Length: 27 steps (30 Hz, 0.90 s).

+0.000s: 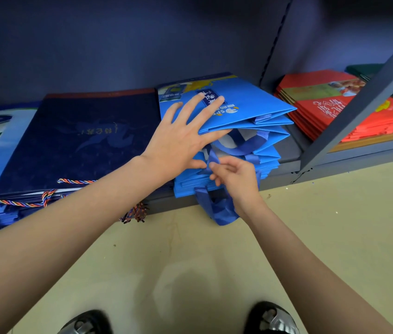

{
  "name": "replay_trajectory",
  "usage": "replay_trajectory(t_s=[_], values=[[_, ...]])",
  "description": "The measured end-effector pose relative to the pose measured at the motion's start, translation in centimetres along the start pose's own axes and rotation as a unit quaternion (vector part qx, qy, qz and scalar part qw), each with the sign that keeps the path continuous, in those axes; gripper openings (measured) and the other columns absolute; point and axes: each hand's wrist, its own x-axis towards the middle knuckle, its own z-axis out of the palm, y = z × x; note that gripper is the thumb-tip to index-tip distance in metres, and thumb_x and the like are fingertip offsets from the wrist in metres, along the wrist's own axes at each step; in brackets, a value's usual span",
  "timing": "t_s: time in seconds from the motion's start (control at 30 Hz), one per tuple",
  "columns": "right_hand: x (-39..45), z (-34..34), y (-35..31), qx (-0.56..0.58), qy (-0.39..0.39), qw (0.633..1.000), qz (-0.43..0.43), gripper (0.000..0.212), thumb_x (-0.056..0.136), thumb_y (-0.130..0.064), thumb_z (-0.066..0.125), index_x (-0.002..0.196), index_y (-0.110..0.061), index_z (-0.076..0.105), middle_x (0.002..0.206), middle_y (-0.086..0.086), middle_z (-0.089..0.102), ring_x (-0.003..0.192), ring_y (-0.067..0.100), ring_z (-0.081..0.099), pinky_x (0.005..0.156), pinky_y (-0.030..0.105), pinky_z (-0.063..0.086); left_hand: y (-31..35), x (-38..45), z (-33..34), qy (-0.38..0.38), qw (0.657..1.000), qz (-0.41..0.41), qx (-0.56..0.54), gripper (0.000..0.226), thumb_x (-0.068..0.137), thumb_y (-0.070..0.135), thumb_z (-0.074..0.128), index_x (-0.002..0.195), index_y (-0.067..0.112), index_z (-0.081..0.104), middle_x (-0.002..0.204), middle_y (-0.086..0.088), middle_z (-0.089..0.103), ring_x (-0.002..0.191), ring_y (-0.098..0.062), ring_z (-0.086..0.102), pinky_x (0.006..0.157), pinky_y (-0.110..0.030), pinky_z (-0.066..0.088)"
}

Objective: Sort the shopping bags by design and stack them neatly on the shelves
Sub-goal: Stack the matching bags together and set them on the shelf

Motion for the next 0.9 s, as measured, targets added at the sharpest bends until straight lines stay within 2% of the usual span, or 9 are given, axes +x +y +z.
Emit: replay_trajectory(t_s=[0.07, 0.23, 0.33, 0.43, 0.5, 0.6, 0.73, 0.83, 0.9], values=[[0.2, -0.5, -0.2, 0.025, 0.047, 0.998, 0.018, 0.013, 0.086, -0.002, 0.062, 0.079, -0.011, 0.057, 0.054, -0.001, 0.061, 0.045, 0.006, 0.053, 0.058, 0.018, 0.047, -0.1, 0.1, -0.2, -0.003, 1.0, -0.002, 0.006, 0.085, 0.063, 0.067, 0.067, 0.138, 0.039, 0.04, 0.154, -0.009, 0.025, 0.135, -0.036, 0.034, 0.101, -0.047, 0.04], [1.6, 1.5, -1.3, -0.102, 0.133, 0.983, -0.076, 0.014, 0.084, 0.002, 0.058, 0.085, -0.01, 0.052, 0.067, -0.003, 0.059, 0.049, 0.001, 0.058, 0.058, 0.015, 0.047, 0.1, 0.0, -0.2, -0.015, 1.0, -0.002, 0.008, 0.086, 0.061, 0.066, 0.07, 0.138, 0.039, 0.041, 0.154, -0.008, 0.025, 0.134, -0.036, 0.035, 0.101, -0.047, 0.04], [2.3, 2.5, -1.5, -0.145, 0.079, 0.981, -0.097, 0.02, 0.085, 0.006, 0.052, 0.101, -0.005, 0.058, 0.09, 0.001, 0.065, 0.084, 0.011, 0.063, 0.082, 0.021, 0.048, 0.4, -0.4, -0.1, -0.019, 1.0, 0.008, 0.007, 0.088, 0.059, 0.066, 0.072, 0.137, 0.04, 0.042, 0.154, -0.007, 0.026, 0.134, -0.036, 0.036, 0.1, -0.047, 0.04], [0.9, 1.2, -0.8, -0.202, 0.018, 0.968, -0.145, 0.025, 0.084, 0.011, 0.043, 0.099, 0.0, 0.061, 0.097, 0.008, 0.067, 0.094, 0.021, 0.066, 0.089, 0.03, 0.049, 0.3, -0.5, -0.1, -0.019, 1.0, 0.008, 0.016, 0.086, 0.06, 0.068, 0.07, 0.136, 0.041, 0.042, 0.153, -0.006, 0.027, 0.133, -0.035, 0.038, 0.1, -0.045, 0.04], [-0.7, -0.7, -0.2, -0.298, 0.029, 0.926, -0.229, 0.025, 0.084, 0.007, 0.043, 0.097, -0.002, 0.063, 0.099, 0.009, 0.067, 0.091, 0.024, 0.065, 0.083, 0.029, 0.047, 0.4, -0.6, 0.0, -0.026, 0.999, 0.01, 0.022, 0.083, 0.062, 0.069, 0.067, 0.136, 0.043, 0.042, 0.154, -0.006, 0.025, 0.134, -0.035, 0.037, 0.101, -0.045, 0.04], [-2.3, -3.9, 1.3, -0.451, 0.076, 0.831, -0.315, 0.025, 0.076, 0.002, 0.046, 0.093, 0.001, 0.064, 0.104, 0.014, 0.065, 0.09, 0.034, 0.062, 0.079, 0.031, 0.044, 1.1, -1.0, 0.5, -0.031, 0.999, 0.014, 0.013, 0.077, 0.063, 0.067, 0.069, 0.133, 0.042, 0.047, 0.153, -0.007, 0.026, 0.133, -0.034, 0.038, 0.1, -0.044, 0.041], [-1.8, -5.1, 4.3, -0.602, 0.03, 0.76, -0.243, 0.047, 0.08, -0.023, 0.048, 0.114, 0.007, 0.06, 0.123, 0.024, 0.058, 0.111, 0.039, 0.059, 0.089, 0.05, 0.05, 1.4, -1.2, 0.7, -0.022, 0.999, 0.019, 0.012, 0.075, 0.063, 0.066, 0.07, 0.13, 0.041, 0.05, 0.152, -0.007, 0.03, 0.131, -0.034, 0.041, 0.098, -0.044, 0.043], [-1.2, -4.1, 5.1, -0.651, -0.034, 0.733, -0.196, 0.069, 0.078, -0.034, 0.065, 0.13, 0.009, 0.048, 0.137, 0.024, 0.047, 0.128, 0.035, 0.045, 0.102, 0.051, 0.036, 1.4, -1.0, 0.6, -0.019, 1.0, 0.018, 0.016, 0.076, 0.064, 0.066, 0.069, 0.132, 0.039, 0.049, 0.152, -0.008, 0.03, 0.132, -0.034, 0.04, 0.099, -0.044, 0.043], [-1.0, -3.5, 4.3, -0.661, -0.06, 0.729, -0.17, 0.077, 0.089, -0.035, 0.057, 0.144, 0.006, 0.022, 0.153, 0.019, 0.021, 0.143, 0.029, 0.017, 0.115, 0.042, 0.013, 1.5, -1.1, 0.7, -0.018, 1.0, 0.02, 0.015, 0.076, 0.064, 0.065, 0.069, 0.132, 0.039, 0.048, 0.152, -0.008, 0.029, 0.132, -0.034, 0.04, 0.099, -0.045, 0.043]])
